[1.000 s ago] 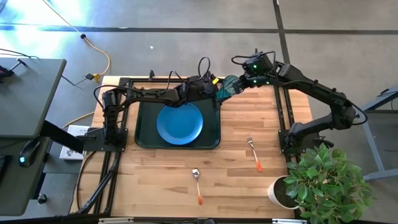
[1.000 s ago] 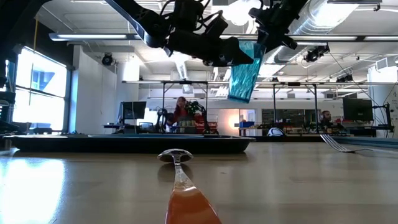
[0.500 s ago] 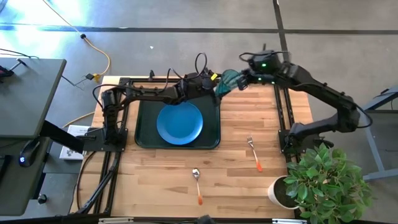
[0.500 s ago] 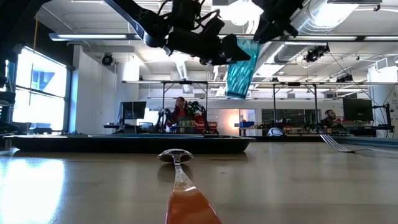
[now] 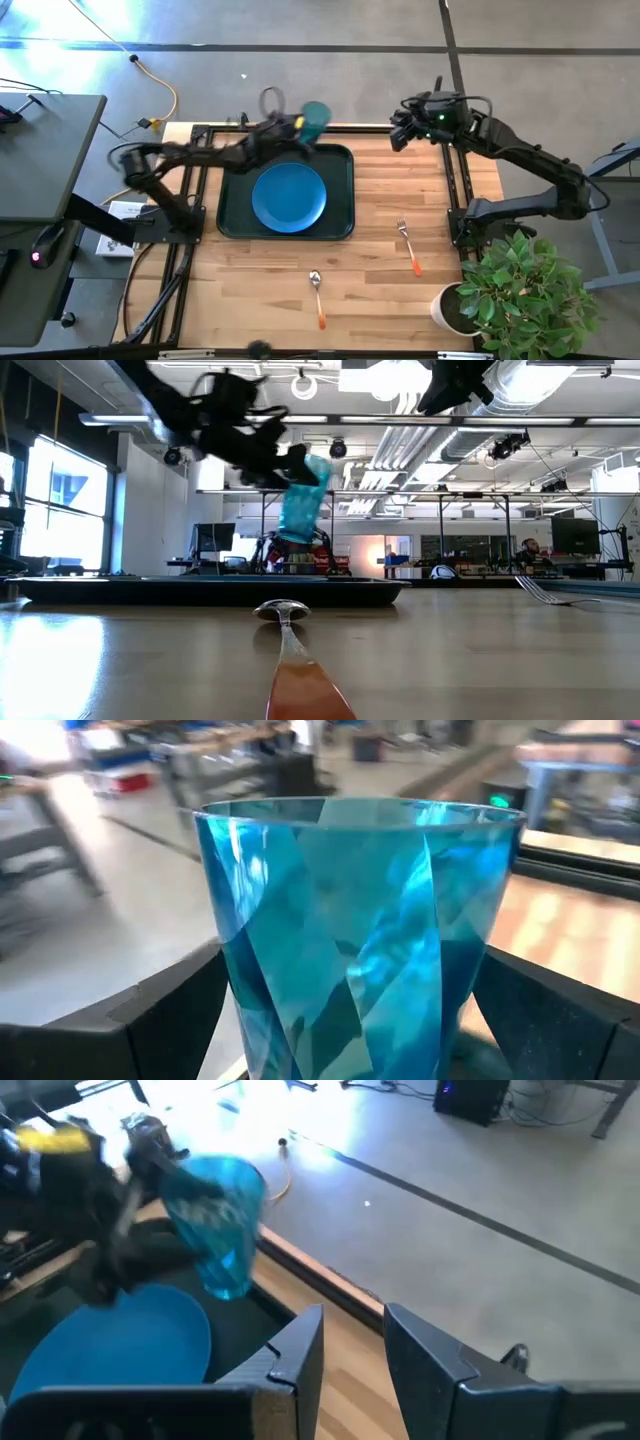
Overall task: Pick and place plate/cup/fork/spoon on tray
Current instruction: Put the blue cup on the black tray to the top left of the blue plate
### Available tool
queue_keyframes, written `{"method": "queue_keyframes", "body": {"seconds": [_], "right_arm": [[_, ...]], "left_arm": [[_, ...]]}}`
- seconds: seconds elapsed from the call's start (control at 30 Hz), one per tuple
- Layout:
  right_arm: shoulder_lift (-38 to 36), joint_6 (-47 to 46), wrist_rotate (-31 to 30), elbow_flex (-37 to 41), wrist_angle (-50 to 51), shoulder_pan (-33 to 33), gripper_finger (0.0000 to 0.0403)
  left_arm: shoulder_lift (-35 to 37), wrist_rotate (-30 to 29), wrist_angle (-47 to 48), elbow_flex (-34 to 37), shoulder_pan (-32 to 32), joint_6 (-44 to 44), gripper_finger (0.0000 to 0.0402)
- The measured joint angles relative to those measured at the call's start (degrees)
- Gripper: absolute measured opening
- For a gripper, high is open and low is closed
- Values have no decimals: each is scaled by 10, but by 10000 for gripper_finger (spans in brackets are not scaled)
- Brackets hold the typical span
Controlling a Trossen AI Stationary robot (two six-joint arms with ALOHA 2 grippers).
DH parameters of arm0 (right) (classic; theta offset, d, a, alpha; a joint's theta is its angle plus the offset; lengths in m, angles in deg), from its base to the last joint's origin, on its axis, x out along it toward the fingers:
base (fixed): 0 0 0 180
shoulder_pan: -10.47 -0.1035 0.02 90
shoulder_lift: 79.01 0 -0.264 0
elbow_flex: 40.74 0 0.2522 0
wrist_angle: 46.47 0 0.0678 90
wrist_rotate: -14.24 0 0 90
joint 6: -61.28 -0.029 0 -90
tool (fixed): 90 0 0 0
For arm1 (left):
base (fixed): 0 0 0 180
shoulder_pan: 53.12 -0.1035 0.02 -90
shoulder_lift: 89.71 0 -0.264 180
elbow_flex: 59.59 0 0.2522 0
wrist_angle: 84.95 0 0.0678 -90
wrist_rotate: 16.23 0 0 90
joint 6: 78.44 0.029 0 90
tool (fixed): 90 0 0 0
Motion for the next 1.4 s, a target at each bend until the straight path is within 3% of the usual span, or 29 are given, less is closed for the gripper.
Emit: {"method": "queue_keyframes", "body": {"seconds": [0.17, 0.37, 0.57, 0.7, 0.83, 1.4], "right_arm": [[2, 9, 5, 66, -77, -9, 99], [2, 10, 52, 130, -181, -10, 99], [2, 11, 81, 156, -188, -10, 99], [2, 5, 83, 157, -170, -11, 99], [2, -1, 82, 157, -169, -14, 99], [3, 3, 83, 157, -169, -14, 99]], "left_arm": [[93, -112, -123, 164, 1, -9, 383], [119, -224, -265, 300, 1, -26, 383], [117, -277, -265, 376, 7, -102, 383], [117, -317, -266, 407, 20, -133, 383], [117, -338, -267, 412, 30, -98, 383], [118, -305, -241, 412, 37, -121, 397]]}}
